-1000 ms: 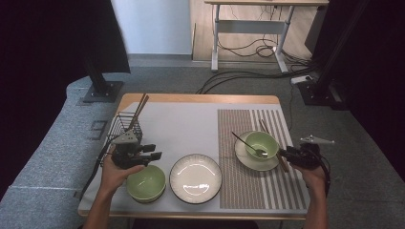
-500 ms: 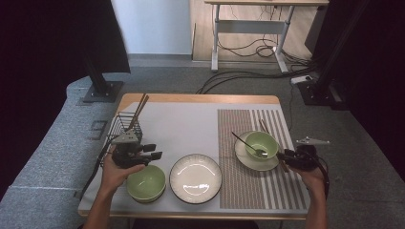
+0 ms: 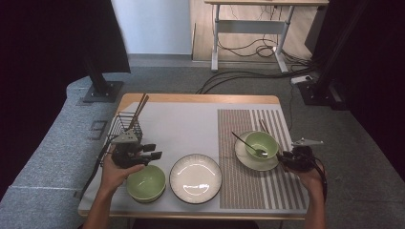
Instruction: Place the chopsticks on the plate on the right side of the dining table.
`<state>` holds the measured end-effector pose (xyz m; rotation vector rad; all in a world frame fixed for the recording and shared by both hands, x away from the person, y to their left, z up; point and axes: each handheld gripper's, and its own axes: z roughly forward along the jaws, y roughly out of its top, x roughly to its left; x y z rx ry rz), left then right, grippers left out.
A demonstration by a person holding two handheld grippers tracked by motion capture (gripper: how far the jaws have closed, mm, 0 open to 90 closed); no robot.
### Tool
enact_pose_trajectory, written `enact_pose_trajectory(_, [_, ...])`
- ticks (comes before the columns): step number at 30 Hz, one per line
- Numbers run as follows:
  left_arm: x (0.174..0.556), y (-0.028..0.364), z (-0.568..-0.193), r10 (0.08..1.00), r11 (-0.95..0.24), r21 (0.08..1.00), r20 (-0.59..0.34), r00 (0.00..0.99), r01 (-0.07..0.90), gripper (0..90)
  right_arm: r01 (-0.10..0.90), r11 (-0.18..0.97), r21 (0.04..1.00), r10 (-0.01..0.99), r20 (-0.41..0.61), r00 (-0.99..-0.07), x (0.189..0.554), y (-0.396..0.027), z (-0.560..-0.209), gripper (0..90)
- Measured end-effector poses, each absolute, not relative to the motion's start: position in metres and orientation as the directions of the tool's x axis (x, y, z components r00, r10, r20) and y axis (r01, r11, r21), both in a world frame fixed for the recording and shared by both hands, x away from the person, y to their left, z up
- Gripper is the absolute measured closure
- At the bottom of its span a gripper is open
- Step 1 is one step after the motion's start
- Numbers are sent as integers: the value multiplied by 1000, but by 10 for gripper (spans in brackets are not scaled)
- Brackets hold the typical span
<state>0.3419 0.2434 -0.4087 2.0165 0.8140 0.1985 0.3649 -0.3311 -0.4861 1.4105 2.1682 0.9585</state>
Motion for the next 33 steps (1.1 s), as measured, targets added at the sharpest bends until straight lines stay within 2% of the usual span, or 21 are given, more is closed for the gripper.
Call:
enact_pose_trajectory(18, [342,243,-409,616,-356,809,-174,768,469,530,636,315,704,895,2,-446,368,-324,-489,753])
enact_pose_trajectory(31, [343,243,-409,615,-359,806,-174,769,470,530,628,290,722,899,19,-437,371,-327,-491,759])
enact_pose_trajectory(33, [343,243,-409,615,-360,806,-174,769,470,529,624,282,728,899,27,-438,371,-328,-491,718])
